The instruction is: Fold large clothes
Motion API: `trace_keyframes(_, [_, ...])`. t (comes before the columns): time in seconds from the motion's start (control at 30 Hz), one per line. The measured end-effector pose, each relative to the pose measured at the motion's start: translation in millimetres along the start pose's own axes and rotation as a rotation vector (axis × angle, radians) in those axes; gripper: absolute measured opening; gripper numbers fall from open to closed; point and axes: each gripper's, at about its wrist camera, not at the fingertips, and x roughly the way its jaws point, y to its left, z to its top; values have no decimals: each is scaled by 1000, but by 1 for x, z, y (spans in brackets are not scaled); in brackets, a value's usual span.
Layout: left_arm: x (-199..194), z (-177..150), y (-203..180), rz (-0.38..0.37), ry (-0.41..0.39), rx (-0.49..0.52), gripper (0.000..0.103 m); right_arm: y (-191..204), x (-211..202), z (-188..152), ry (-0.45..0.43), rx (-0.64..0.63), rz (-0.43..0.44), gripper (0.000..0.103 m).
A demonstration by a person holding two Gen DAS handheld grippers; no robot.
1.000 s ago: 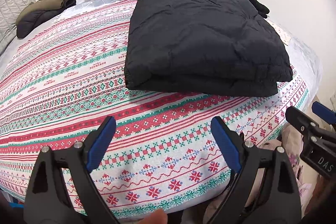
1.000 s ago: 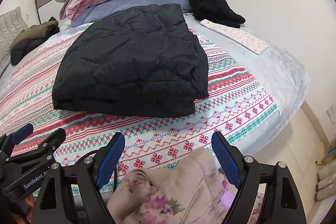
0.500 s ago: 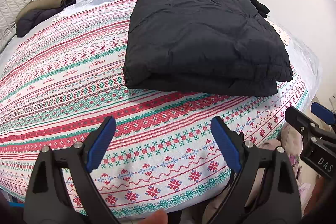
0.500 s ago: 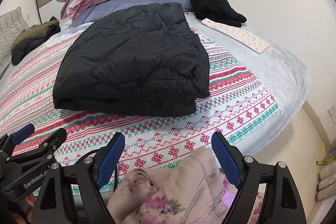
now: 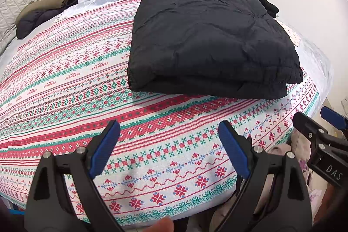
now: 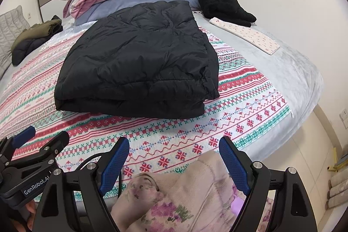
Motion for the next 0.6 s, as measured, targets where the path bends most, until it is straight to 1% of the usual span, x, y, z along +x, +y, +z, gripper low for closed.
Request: trace_keyframes(0.6, [1, -2, 2, 0, 7, 1, 91, 0, 1, 1, 6, -3, 4, 86])
